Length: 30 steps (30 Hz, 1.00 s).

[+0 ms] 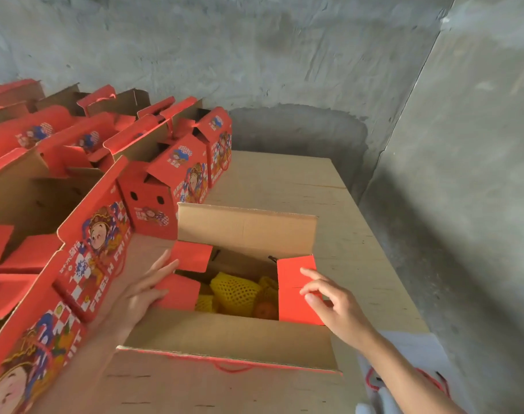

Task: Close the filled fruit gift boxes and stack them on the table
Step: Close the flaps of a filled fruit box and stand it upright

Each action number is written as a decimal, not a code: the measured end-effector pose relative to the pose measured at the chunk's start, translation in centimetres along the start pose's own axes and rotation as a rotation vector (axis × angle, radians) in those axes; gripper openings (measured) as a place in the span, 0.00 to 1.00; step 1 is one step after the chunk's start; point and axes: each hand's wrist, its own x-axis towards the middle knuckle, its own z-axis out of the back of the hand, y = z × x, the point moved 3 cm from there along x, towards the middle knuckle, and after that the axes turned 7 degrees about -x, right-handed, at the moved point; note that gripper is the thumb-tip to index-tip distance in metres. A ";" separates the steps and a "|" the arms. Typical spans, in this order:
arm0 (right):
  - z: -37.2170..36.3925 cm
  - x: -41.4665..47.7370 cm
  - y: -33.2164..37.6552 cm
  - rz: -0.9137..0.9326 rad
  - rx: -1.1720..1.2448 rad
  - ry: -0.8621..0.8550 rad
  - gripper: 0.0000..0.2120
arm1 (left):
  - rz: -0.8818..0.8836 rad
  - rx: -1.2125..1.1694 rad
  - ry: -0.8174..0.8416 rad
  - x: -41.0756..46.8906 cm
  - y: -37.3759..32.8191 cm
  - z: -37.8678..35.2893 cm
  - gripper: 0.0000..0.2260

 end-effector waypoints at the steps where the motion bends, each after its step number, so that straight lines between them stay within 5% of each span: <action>1: 0.1 -0.2 -0.3 -0.002 -0.009 0.019 0.09 | -0.004 -0.037 -0.011 -0.3 0.2 -0.2 0.23; 8: 2.0 -1.9 -1.2 -0.061 -0.079 0.488 0.39 | 0.053 -0.150 -0.051 -1.8 -0.5 -0.6 0.18; 12: 2.6 -1.2 -0.5 -0.059 -0.096 0.591 0.40 | 0.048 -0.154 -0.029 -1.6 -0.7 -0.5 0.17; 15: 2.7 -1.0 -0.5 -0.162 0.118 0.556 0.42 | 0.040 -0.171 -0.015 -1.8 -1.1 -0.8 0.16; 19: 1.8 -0.4 0.0 -0.325 0.425 0.159 0.25 | 0.010 -0.181 -0.191 -2.5 -2.2 -1.8 0.15; 23: -0.5 0.9 2.0 -0.350 0.131 -0.315 0.11 | -0.023 -0.130 -0.182 -2.6 -2.4 -2.4 0.18; 26: -2.9 0.4 2.9 -0.274 -0.123 -0.456 0.08 | 0.027 -0.110 -0.154 -2.2 -1.8 -2.3 0.16; 30: -2.9 0.1 3.0 -0.225 -0.166 -0.555 0.06 | -0.064 0.066 -0.194 -1.5 -1.9 -2.2 0.19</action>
